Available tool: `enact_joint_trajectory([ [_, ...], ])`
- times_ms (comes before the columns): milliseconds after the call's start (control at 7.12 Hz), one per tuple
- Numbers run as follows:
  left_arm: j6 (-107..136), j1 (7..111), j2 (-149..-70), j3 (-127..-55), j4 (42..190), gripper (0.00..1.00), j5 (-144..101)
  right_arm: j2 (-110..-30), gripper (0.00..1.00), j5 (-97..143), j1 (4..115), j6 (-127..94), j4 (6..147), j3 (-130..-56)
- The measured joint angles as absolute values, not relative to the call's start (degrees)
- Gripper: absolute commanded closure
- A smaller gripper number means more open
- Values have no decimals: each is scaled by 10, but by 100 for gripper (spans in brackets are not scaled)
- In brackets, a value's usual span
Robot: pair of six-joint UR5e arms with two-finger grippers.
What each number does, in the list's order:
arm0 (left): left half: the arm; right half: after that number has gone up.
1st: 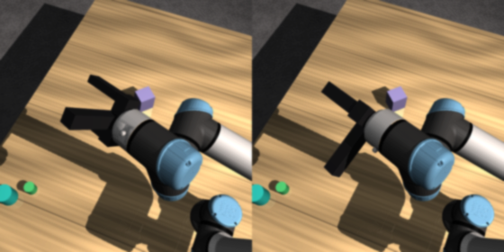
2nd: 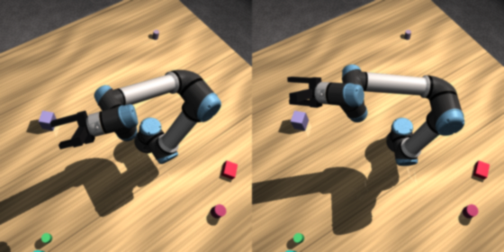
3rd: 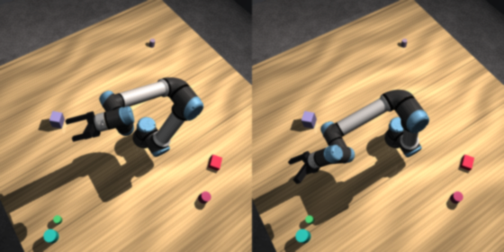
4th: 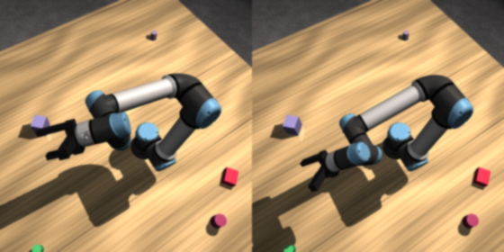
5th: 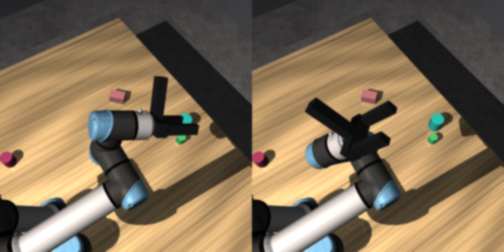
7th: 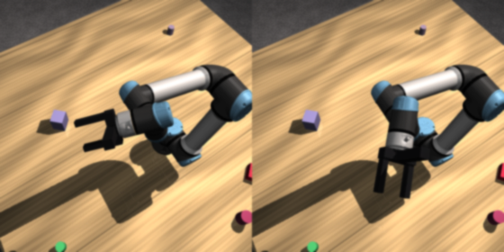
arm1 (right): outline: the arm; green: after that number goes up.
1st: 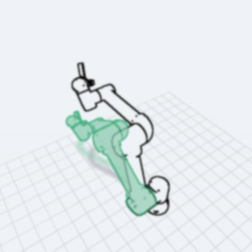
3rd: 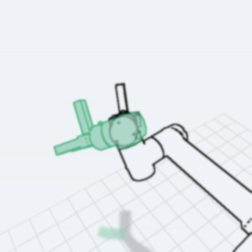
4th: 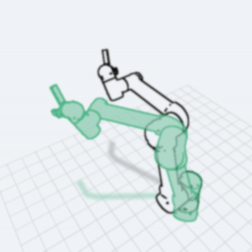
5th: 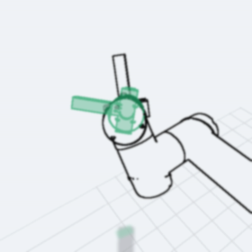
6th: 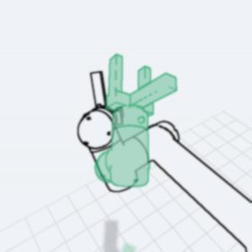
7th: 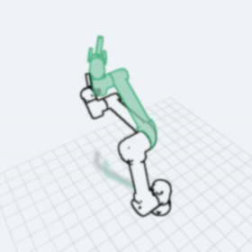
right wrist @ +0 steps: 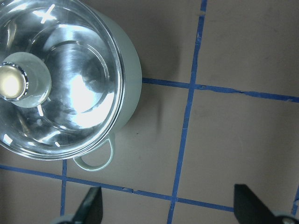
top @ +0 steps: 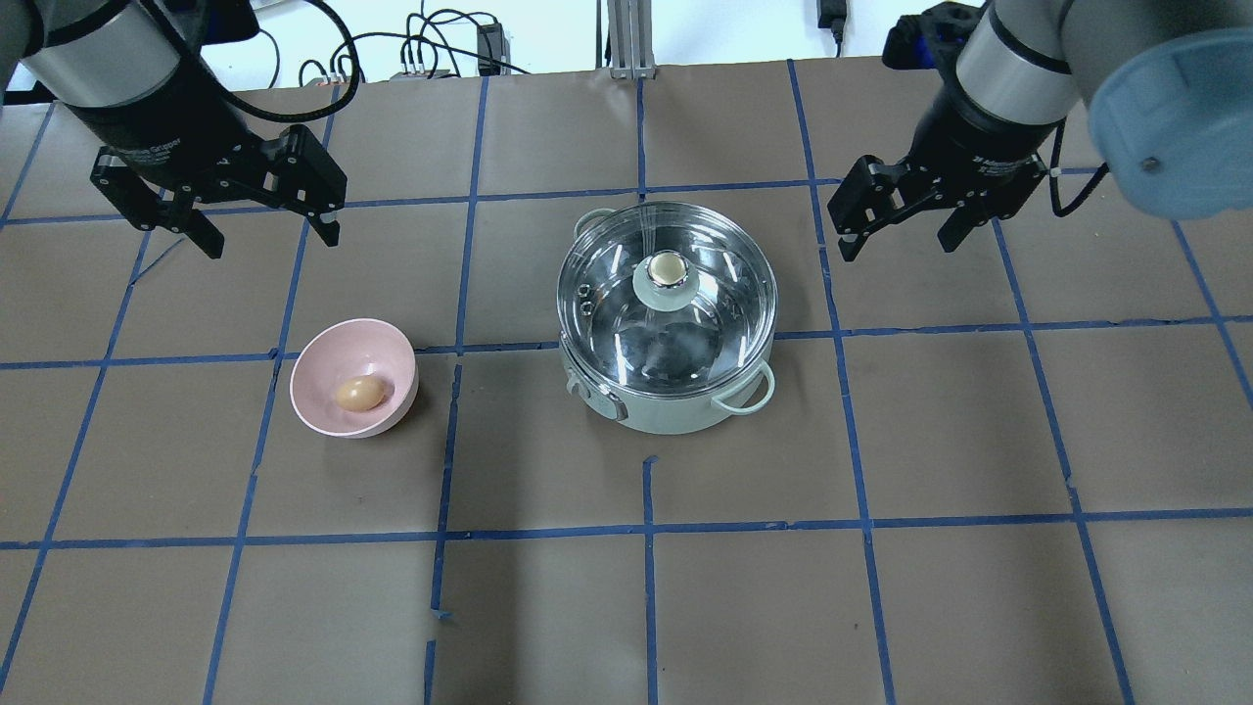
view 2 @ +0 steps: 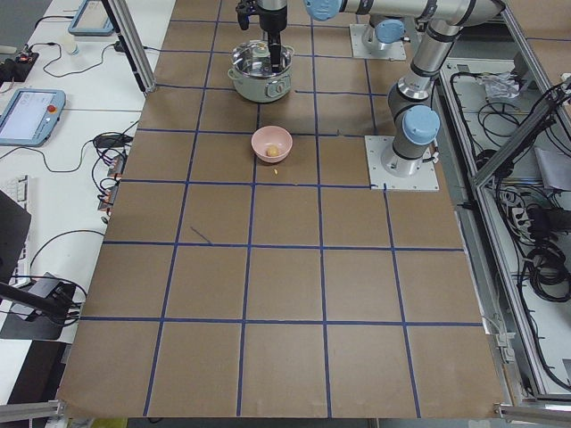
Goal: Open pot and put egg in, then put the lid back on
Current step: 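Lower the right gripper onto the lid knob while the left gripper nears the bowl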
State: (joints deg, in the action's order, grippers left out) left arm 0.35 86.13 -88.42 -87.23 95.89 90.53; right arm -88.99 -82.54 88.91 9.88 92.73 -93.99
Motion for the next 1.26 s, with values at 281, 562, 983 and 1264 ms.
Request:
enact_joint_trajectory([
  [281, 4, 862, -884, -877, 959, 0, 903, -879, 0, -836, 935, 66, 966, -937],
  [562, -1, 862, -882, -881, 959, 0, 904, -856, 0, -844, 975, 12, 1011, -935],
  [983, -20, 855, -885, -914, 939, 0, 904, -802, 0, -843, 1029, -102, 1081, -938],
  [1264, -38, 850, -888, -937, 907, 0, 905, -783, 1, -839, 1049, -159, 1106, -938],
])
